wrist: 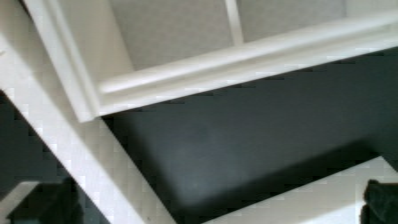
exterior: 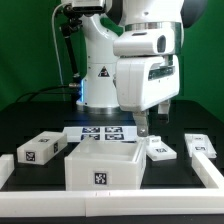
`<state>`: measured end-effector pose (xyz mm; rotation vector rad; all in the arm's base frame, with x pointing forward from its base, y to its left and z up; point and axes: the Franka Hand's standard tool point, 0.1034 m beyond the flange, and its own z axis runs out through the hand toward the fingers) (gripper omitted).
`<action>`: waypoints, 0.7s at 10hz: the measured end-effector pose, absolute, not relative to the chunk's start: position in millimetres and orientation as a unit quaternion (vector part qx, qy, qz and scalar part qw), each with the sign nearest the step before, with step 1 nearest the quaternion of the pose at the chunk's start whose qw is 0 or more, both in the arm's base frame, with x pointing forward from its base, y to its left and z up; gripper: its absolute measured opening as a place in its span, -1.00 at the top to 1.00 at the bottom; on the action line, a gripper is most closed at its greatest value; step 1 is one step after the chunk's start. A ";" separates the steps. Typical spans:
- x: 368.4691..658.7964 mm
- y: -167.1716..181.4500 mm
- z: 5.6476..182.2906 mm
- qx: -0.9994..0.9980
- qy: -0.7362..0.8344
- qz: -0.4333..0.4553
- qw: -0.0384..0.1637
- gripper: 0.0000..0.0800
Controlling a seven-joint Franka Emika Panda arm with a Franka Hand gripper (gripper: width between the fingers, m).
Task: Assemble cabinet
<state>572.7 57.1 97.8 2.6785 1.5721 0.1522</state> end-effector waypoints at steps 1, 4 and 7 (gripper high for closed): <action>572.7 56.9 97.8 0.861 0.505 0.049 0.016 -1.00; 560.4 46.1 94.9 0.822 0.567 0.041 0.018 -1.00; 533.2 30.0 81.9 0.812 0.582 0.026 0.010 -1.00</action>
Offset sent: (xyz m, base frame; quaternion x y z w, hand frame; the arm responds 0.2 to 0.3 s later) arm -0.0409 -0.0106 -0.0016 0.0286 0.0058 -0.1426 0.9894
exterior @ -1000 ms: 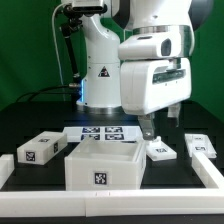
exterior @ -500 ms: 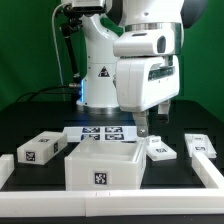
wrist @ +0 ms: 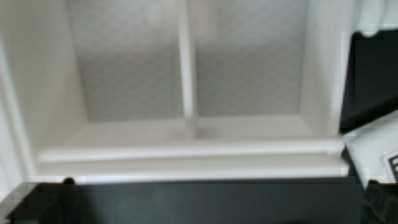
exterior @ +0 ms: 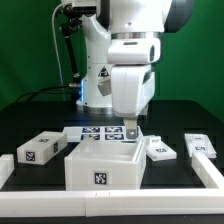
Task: Assemble cabinet
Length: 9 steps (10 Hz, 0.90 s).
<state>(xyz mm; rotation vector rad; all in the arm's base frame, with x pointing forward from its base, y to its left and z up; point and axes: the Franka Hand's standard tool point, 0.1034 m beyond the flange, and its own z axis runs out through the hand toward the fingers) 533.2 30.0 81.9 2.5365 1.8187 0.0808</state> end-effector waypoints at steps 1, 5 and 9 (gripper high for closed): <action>525.2 25.4 77.8 0.823 0.567 0.025 0.008 -1.00; 525.0 25.6 76.8 0.822 0.568 0.023 0.008 -1.00; 487.8 25.5 59.5 0.818 0.575 0.017 0.001 -1.00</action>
Offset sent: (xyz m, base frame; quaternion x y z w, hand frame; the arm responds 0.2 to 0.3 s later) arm 0.0000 0.0000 0.0000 0.0000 0.0000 0.0000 1.0000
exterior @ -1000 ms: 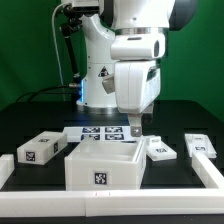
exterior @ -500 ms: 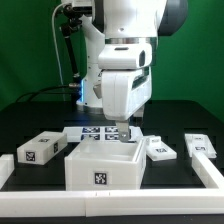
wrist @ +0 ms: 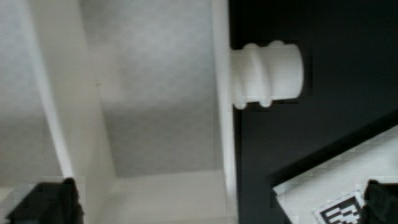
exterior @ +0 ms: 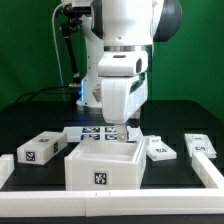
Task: Assemble cabinet
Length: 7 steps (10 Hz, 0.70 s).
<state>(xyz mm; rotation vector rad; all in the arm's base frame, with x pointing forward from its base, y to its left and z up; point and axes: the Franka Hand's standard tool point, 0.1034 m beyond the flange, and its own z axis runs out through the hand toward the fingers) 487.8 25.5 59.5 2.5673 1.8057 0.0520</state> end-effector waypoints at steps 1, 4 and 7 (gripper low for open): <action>485.0 24.1 55.1 0.818 0.575 0.014 -0.001 -1.00; 480.4 24.6 43.1 0.821 0.571 0.007 -0.008 -1.00; 474.0 28.5 33.4 0.823 0.568 0.005 -0.012 -1.00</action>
Offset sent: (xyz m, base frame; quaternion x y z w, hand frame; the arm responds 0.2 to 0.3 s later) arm 0.0061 0.0049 -0.0111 -0.0074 0.0009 0.0105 0.9999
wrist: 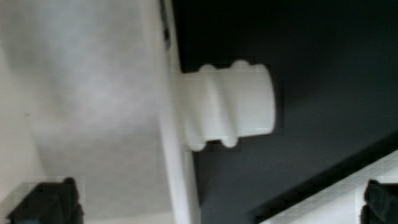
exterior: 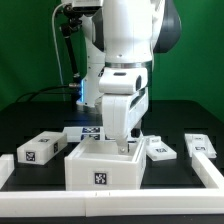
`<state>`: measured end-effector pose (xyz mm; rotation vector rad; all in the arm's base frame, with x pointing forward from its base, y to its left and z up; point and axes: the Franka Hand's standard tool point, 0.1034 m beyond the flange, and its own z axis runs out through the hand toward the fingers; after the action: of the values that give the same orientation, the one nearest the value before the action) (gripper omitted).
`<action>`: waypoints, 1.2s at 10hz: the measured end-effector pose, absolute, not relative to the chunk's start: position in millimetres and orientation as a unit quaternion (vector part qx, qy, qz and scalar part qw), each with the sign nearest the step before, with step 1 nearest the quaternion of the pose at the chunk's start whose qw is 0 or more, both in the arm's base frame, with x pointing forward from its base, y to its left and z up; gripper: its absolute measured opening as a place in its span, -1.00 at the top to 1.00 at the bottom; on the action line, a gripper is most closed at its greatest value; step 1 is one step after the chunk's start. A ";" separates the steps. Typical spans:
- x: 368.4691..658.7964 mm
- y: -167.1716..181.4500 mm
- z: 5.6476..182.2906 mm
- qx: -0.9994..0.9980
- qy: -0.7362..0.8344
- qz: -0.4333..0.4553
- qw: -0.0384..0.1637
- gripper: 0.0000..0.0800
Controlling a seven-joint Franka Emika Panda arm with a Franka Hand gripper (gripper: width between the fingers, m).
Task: Assemble cabinet
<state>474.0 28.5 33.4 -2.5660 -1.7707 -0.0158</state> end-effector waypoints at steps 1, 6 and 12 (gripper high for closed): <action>472.6 27.4 31.0 -0.823 -0.567 -0.003 0.014 -1.00; 468.6 23.6 20.1 -0.824 -0.566 0.001 0.018 -0.67; 468.4 23.8 19.9 -0.824 -0.567 0.001 0.018 0.79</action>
Offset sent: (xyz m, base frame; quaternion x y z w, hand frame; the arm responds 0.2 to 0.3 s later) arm 0.0054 -0.0030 -0.0096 -0.0144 0.0162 0.0005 0.9998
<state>468.4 23.8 19.9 -2.5586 -1.7594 0.0018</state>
